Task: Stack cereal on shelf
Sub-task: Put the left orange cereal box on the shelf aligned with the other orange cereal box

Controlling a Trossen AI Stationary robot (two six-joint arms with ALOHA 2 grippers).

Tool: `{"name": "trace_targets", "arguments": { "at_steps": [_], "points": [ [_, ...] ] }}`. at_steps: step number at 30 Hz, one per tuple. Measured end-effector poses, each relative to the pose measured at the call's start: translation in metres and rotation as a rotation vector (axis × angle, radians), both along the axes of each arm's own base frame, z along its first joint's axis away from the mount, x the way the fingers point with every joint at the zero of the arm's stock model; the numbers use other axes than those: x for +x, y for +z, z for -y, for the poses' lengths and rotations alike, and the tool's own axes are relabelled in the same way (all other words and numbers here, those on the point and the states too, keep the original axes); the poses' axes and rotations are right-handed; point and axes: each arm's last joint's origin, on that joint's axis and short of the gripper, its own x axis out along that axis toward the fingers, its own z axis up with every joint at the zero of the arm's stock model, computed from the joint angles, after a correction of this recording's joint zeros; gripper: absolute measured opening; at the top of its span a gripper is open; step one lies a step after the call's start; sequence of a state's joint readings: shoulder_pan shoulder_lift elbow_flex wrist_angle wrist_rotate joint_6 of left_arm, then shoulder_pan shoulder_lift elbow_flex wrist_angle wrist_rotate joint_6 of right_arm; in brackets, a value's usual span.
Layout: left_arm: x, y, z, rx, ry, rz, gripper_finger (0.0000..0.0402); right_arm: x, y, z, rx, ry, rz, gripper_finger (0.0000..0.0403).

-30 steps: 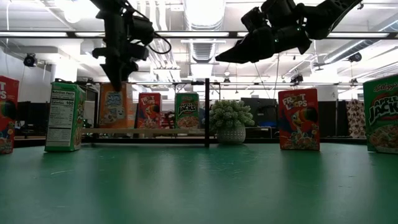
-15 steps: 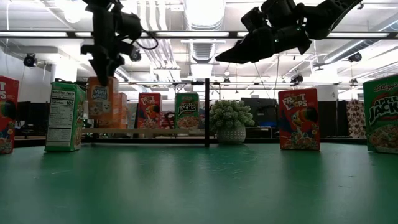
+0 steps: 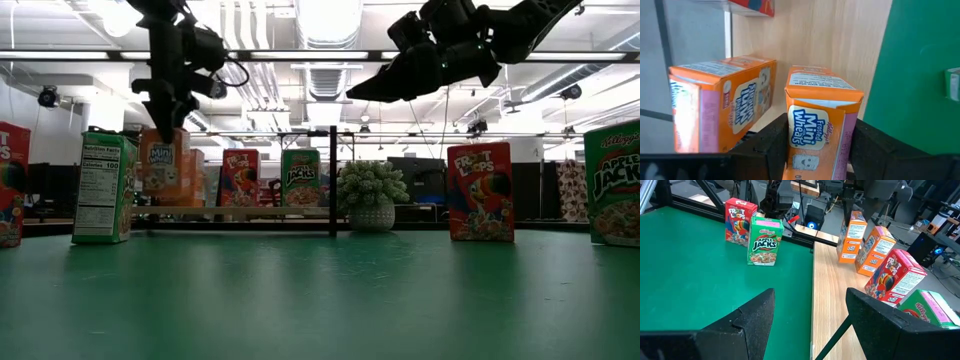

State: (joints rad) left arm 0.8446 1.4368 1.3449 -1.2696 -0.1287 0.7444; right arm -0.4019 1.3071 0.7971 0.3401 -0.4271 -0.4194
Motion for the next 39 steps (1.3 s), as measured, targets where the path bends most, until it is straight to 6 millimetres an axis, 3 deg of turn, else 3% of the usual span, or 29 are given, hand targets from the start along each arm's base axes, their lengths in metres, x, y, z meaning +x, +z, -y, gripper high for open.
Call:
{"name": "trace_targets", "arguments": {
  "at_steps": [16, 39],
  "points": [
    [-0.001, -0.017, -0.003, -0.018, 0.002, -0.052, 0.0159, 0.000, 0.000, 0.000, 0.000, 0.000, -0.001, 0.0235],
    [0.000, -0.016, -0.005, 0.012, 0.036, -0.035, 0.0159, 0.000, 0.000, 0.000, 0.001, 0.000, -0.001, 0.0235]
  ]
}}
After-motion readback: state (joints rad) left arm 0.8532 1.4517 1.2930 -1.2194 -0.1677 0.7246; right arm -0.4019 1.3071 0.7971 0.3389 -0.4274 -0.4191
